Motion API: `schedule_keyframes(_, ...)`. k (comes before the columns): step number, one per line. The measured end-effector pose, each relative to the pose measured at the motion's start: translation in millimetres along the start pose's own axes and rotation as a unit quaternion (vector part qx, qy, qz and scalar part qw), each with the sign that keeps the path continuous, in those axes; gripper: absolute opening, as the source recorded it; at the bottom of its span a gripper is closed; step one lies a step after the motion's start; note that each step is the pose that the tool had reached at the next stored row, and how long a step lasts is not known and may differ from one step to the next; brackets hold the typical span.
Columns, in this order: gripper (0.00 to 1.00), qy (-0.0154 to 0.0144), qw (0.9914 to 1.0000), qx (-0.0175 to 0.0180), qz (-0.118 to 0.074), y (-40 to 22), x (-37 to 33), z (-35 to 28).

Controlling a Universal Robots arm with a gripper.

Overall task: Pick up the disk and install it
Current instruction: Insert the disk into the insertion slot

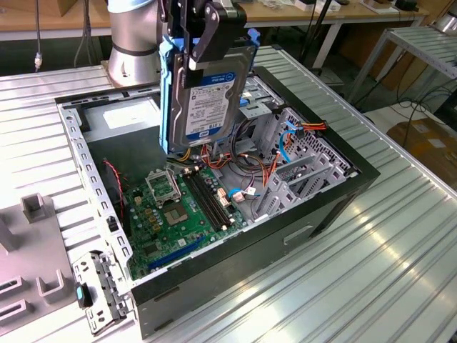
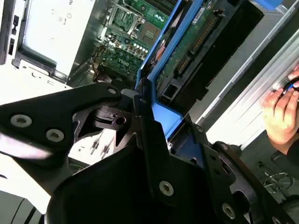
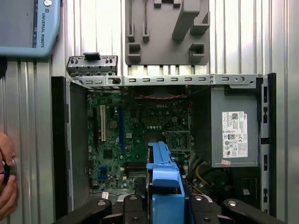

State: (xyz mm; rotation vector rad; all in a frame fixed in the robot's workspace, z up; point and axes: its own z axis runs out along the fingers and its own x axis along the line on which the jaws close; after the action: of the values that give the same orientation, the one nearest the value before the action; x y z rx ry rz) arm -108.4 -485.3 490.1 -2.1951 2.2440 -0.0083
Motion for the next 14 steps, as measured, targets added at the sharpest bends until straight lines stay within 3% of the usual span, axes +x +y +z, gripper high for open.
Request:
schedule_keyframes(1, 0.37, 0.0, 1.0, 0.0, 0.0, -0.4, 19.1, 0.2)
schedule_keyframes(11, 0.37, 0.0, 1.0, 0.0, 0.0, -0.4, 19.2, 0.1)
schedule_keyframes(14, 0.37, 0.0, 1.0, 0.0, 0.0, -0.5, 24.8, 0.2)
